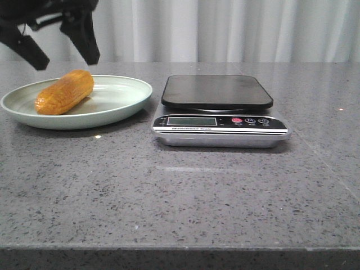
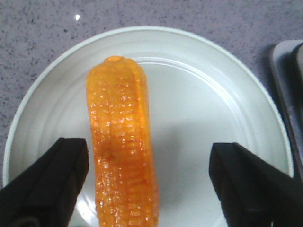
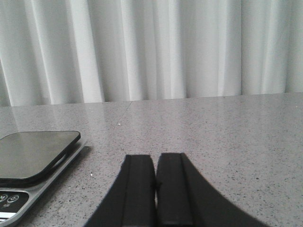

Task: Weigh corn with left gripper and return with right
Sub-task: 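Lower the left gripper onto the corn cob on the plate and grasp it, then carry the corn with the left gripper over the scale and lower it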

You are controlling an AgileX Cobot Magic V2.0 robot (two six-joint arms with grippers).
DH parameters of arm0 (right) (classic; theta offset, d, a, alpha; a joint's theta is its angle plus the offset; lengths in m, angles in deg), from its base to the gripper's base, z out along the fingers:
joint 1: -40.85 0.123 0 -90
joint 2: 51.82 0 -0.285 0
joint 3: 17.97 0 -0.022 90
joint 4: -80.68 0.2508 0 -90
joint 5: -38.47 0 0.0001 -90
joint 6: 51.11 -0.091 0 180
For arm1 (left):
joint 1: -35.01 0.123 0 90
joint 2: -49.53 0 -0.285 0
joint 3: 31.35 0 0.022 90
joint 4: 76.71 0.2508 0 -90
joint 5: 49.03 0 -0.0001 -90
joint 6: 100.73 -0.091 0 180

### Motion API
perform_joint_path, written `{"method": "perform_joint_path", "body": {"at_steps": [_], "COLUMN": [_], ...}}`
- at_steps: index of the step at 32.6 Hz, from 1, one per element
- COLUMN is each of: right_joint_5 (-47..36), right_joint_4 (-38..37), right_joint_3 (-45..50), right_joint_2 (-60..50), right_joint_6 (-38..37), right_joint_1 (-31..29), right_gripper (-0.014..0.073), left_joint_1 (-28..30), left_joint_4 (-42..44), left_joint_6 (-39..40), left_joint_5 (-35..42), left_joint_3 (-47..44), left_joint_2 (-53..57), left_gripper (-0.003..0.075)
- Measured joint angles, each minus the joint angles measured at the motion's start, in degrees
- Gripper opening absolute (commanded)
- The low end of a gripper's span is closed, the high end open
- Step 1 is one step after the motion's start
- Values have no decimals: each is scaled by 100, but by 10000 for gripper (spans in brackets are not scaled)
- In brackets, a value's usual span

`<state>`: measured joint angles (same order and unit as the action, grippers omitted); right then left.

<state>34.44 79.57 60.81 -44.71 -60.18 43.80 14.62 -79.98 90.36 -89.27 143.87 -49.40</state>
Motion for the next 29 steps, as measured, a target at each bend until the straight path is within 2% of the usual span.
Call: {"method": "perform_joint_path", "body": {"at_steps": [8, 10, 13, 16, 20, 24, 29], "right_joint_5": [0, 0, 0, 0, 0, 0, 0], "right_joint_4": [0, 0, 0, 0, 0, 0, 0], "right_joint_3": [0, 0, 0, 0, 0, 0, 0], "right_joint_2": [0, 0, 0, 0, 0, 0, 0], "right_joint_6": [0, 0, 0, 0, 0, 0, 0], "right_joint_1": [0, 0, 0, 0, 0, 0, 0], "right_gripper": [172, 172, 172, 172, 172, 172, 172], "left_joint_1": [0, 0, 0, 0, -45, -270, -830], "left_joint_4": [225, 230, 263, 272, 233, 213, 198], "left_joint_6": [310, 323, 323, 323, 334, 334, 334], "left_joint_5": [-147, -202, -271, -271, -389, -472, -512], "left_joint_3": [4, 4, 28, 72, 277, 738, 1522], "left_joint_2": [-370, -492, -618, -643, -678, -714, -770], "left_gripper": [576, 554, 454, 288, 118, 136, 137]}}
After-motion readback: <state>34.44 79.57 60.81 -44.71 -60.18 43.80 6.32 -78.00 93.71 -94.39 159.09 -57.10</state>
